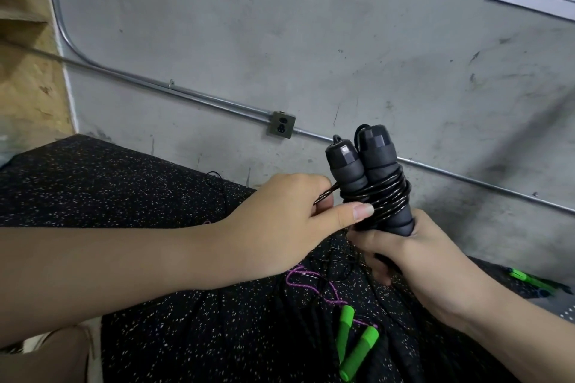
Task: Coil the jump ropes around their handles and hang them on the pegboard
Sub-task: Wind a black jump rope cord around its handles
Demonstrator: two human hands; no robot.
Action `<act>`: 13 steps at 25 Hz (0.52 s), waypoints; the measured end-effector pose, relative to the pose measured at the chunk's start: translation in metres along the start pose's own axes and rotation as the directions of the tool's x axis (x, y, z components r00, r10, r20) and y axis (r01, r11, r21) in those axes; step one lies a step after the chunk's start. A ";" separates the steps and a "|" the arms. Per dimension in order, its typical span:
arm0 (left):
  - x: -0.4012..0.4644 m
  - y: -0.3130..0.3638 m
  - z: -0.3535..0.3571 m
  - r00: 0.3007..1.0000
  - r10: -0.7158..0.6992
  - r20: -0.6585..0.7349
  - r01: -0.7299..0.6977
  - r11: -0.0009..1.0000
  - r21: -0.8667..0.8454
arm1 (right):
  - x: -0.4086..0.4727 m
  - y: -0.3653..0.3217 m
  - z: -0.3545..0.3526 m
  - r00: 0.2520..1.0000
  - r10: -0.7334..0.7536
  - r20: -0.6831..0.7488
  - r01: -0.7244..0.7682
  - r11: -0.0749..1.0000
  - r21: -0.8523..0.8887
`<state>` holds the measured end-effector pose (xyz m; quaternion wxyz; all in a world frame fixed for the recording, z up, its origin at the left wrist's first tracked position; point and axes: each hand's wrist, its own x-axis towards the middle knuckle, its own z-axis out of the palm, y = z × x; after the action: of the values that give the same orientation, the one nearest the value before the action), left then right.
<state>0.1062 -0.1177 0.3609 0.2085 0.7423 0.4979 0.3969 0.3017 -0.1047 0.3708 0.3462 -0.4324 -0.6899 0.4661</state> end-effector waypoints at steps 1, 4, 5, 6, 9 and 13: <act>0.000 0.005 0.001 1.000 -0.005 -0.016 0.005 1.000 -0.004 | 0.000 -0.001 0.004 1.000 -0.004 -0.028 0.004 1.000 -0.014; -0.001 0.018 0.009 0.996 -0.053 -0.070 0.051 0.998 -0.032 | 0.001 0.000 0.016 0.987 -0.102 -0.123 0.092 0.992 -0.086; 0.001 0.019 0.011 0.993 -0.068 -0.092 0.064 0.997 -0.038 | 0.002 0.001 0.020 0.981 -0.140 -0.132 0.127 0.987 -0.098; 0.002 0.018 0.012 0.991 -0.076 -0.109 0.073 0.997 -0.030 | 0.002 0.001 0.025 0.980 -0.154 -0.124 0.143 0.985 -0.098; 0.006 0.013 0.012 0.992 -0.074 -0.105 0.074 0.997 -0.002 | 0.001 0.001 0.027 0.985 -0.160 -0.072 0.154 0.985 -0.072; 0.006 0.008 0.008 0.991 -0.054 -0.119 0.042 0.994 -0.098 | -0.001 -0.001 0.012 0.965 -0.176 0.193 0.170 0.984 0.051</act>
<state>0.1180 -0.1150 0.3639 0.2225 0.6939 0.5079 0.4594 0.2917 -0.1103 0.3682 0.3230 -0.3163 -0.7477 0.4863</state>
